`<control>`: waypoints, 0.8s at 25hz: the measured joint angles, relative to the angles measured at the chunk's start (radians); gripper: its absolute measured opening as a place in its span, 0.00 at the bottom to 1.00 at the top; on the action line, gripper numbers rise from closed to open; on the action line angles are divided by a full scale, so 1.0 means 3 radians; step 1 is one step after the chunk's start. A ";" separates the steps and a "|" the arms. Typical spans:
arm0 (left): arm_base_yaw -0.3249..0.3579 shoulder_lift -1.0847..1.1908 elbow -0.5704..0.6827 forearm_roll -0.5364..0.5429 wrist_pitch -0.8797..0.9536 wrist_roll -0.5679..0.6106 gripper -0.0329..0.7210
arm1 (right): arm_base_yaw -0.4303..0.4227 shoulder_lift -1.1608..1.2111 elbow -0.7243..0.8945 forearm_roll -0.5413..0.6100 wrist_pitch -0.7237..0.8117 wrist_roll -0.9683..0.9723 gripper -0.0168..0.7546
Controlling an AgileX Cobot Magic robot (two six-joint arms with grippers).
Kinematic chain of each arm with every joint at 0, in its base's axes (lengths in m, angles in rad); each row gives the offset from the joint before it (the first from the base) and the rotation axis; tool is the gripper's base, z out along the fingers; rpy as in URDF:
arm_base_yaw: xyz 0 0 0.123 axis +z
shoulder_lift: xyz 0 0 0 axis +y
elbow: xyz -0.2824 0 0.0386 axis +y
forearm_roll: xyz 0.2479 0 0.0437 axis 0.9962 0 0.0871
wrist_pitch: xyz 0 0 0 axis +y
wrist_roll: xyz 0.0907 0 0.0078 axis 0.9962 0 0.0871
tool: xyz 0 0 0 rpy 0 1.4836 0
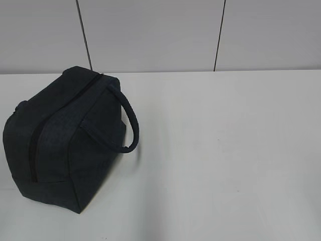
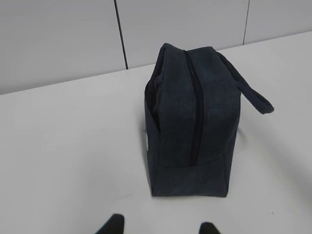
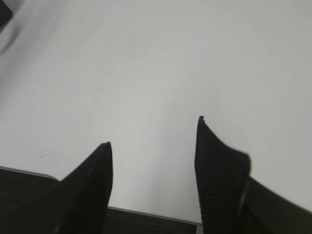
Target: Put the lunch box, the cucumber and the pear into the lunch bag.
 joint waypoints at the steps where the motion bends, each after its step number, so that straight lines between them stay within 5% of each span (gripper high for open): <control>1: 0.0027 0.0000 0.0000 0.0008 0.0000 0.0000 0.43 | -0.0005 0.0000 0.0000 0.0000 -0.0007 0.0000 0.58; 20: 0.0129 0.0000 0.0000 0.0015 0.0000 0.0000 0.42 | -0.0019 -0.0001 0.0000 0.0000 -0.0007 0.0000 0.58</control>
